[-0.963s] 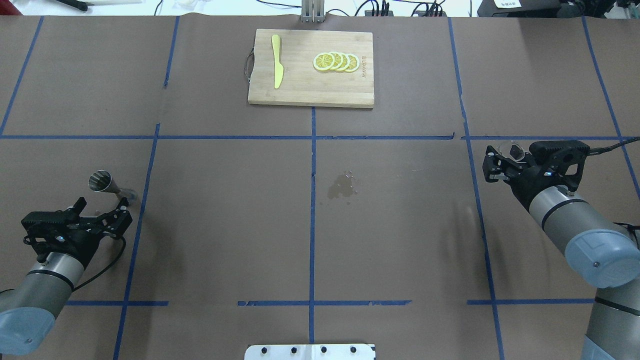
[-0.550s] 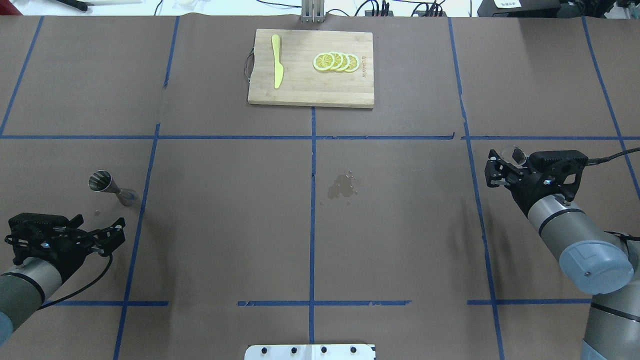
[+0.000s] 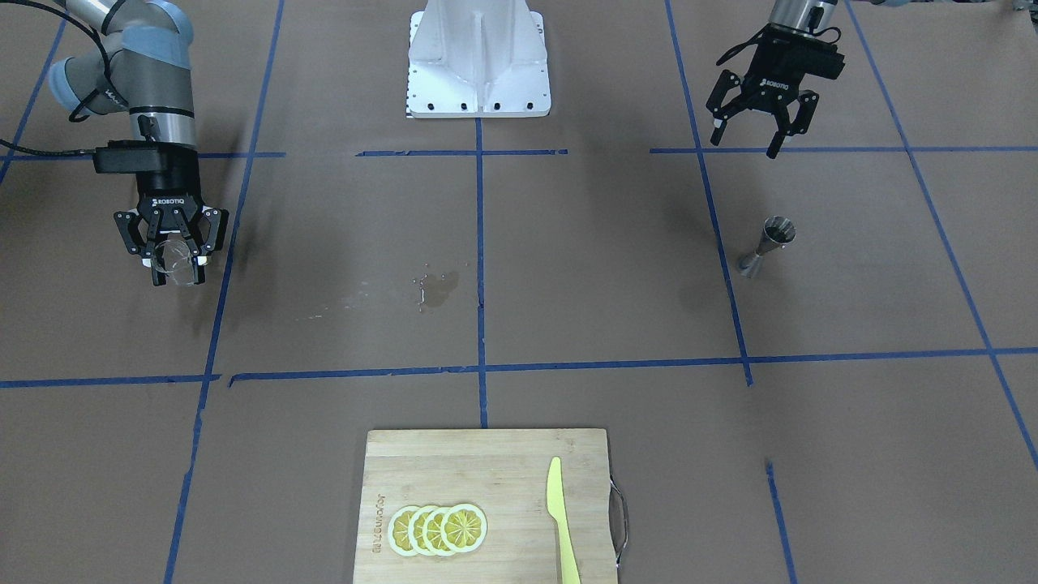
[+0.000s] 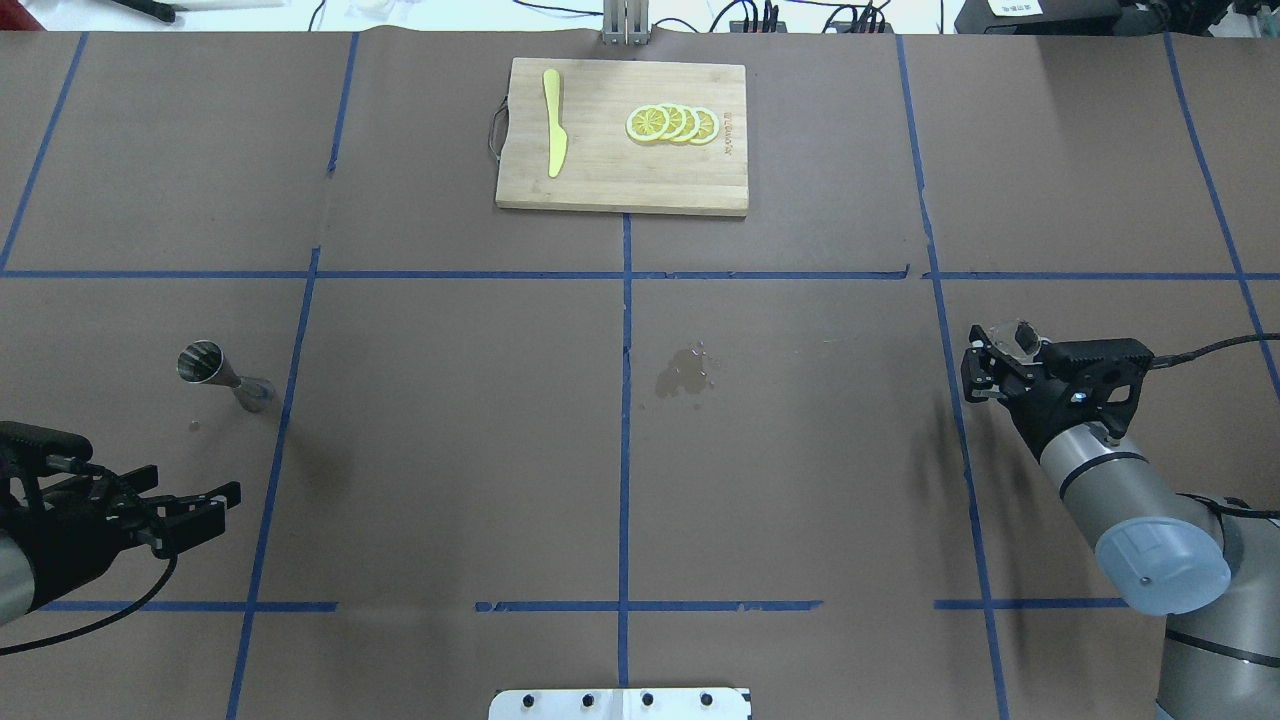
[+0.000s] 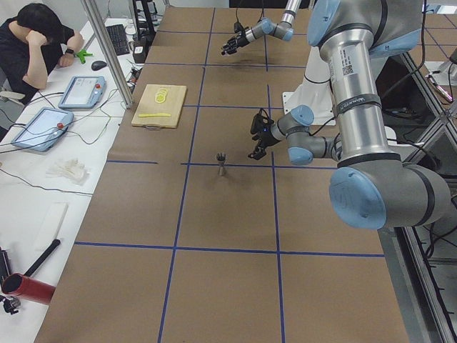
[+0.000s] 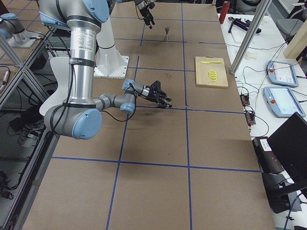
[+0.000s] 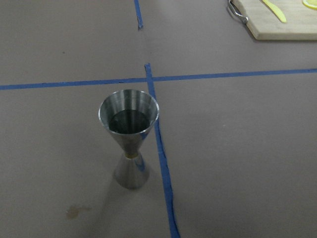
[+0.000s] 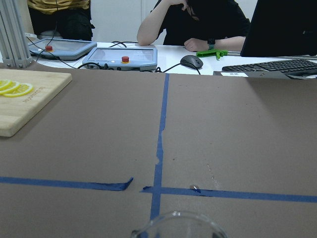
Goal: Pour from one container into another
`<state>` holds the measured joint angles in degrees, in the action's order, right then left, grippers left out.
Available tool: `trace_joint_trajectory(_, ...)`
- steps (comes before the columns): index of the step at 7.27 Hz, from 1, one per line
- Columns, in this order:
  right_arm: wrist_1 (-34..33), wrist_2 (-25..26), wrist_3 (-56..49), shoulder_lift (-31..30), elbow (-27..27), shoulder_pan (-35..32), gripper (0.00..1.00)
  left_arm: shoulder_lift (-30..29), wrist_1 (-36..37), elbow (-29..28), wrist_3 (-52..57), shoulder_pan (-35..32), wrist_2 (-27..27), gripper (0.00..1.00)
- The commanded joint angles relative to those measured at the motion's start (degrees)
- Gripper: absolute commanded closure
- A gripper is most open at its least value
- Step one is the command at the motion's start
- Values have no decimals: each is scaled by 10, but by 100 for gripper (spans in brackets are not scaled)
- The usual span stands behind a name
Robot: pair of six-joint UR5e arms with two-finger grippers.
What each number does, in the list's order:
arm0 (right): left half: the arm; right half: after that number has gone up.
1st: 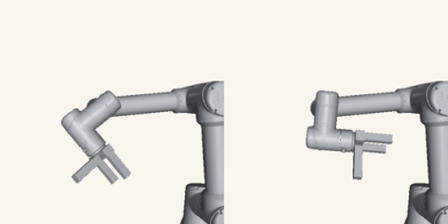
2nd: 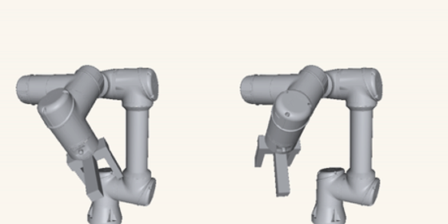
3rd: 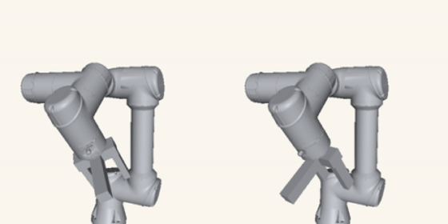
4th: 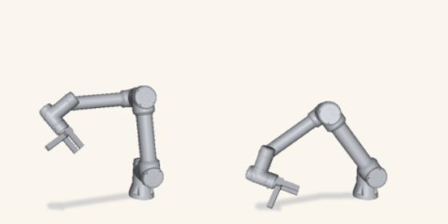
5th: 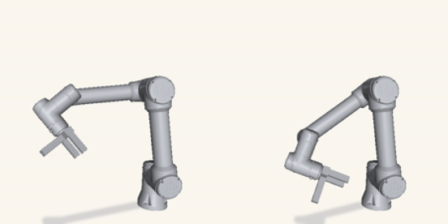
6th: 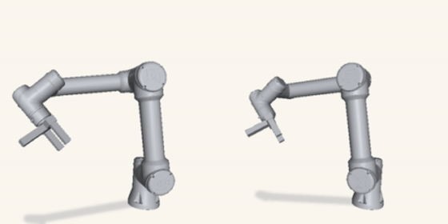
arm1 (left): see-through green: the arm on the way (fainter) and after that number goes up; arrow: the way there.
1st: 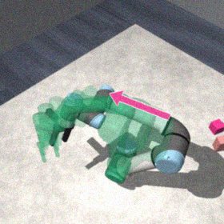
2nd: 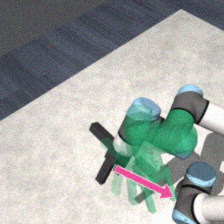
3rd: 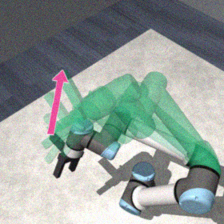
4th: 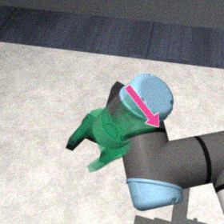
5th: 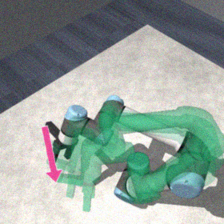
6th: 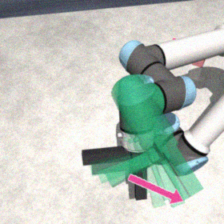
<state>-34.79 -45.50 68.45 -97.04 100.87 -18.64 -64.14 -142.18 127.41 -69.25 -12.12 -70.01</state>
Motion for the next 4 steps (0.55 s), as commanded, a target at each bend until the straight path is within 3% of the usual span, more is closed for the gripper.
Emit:
trace_joint_trajectory(1, 2, 6, 12, 1, -8, 19, 100, 19, 2, 32, 44, -34, -65, 0)
trace_joint_trajectory(4, 2, 6, 27, -3, -6, 36, 100, 18, 19, 47, 69, -61, -104, 0)
